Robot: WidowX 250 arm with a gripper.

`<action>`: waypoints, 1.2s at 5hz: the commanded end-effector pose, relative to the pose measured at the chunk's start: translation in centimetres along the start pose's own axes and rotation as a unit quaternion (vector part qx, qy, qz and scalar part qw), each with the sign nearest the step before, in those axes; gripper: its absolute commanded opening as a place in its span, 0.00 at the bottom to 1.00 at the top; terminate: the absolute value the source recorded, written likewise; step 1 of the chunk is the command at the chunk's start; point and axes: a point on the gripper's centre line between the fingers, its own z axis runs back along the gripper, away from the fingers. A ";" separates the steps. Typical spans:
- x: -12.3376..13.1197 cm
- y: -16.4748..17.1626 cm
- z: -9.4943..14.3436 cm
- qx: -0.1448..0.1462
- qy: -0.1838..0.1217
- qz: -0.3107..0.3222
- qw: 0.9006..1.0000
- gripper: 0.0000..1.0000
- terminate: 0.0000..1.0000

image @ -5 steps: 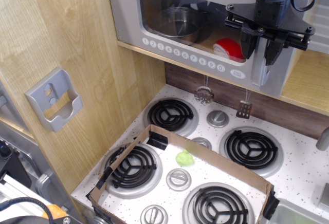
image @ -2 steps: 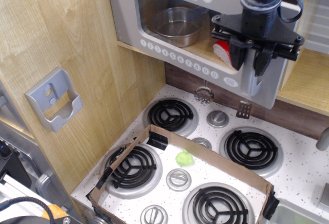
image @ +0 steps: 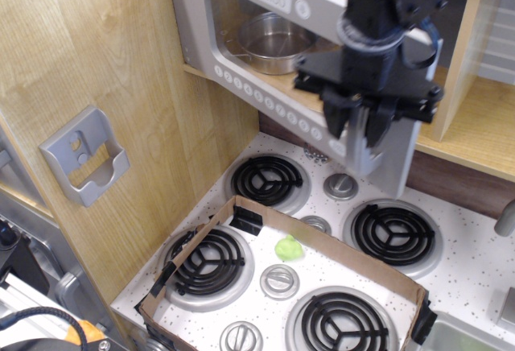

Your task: Open microwave

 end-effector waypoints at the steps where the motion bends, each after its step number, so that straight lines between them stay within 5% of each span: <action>1: -5.4 -0.7 0.4 0.017 -0.035 0.074 0.997 1.00 0.00; 3: -8.0 -5.7 0.6 0.003 -0.018 0.104 0.994 1.00 0.00; 6: -2.6 -11.8 1.1 -0.044 -0.003 -0.030 0.999 1.00 0.00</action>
